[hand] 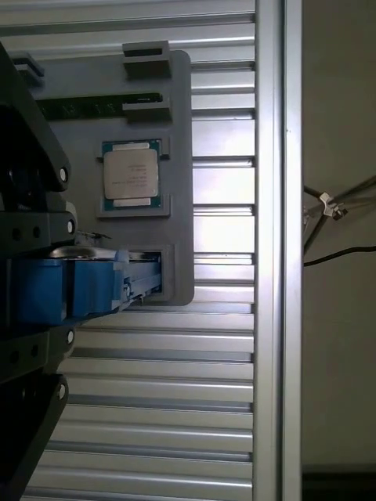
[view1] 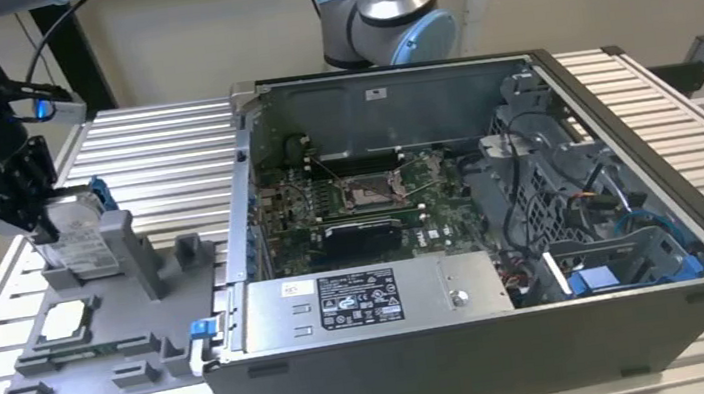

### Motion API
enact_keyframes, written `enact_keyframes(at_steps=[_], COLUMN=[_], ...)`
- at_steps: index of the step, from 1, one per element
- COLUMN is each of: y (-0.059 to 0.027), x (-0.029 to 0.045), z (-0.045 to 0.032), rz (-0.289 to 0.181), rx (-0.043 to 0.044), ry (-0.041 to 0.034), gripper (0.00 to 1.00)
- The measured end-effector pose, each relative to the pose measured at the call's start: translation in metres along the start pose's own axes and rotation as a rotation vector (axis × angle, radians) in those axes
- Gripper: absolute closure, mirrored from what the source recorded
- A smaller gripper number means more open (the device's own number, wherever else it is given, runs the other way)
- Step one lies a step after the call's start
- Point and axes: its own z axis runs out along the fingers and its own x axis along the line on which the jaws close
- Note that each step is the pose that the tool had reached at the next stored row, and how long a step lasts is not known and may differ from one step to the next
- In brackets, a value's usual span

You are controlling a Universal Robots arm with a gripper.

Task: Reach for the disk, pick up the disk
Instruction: 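Pick up the disk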

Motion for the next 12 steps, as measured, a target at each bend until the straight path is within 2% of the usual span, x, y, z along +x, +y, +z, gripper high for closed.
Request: enact_keyframes(at_steps=[12], y=[0.0001], x=[0.0], z=[0.0], rz=[0.0], rx=[0.0], ry=[0.0], gripper=[1.0])
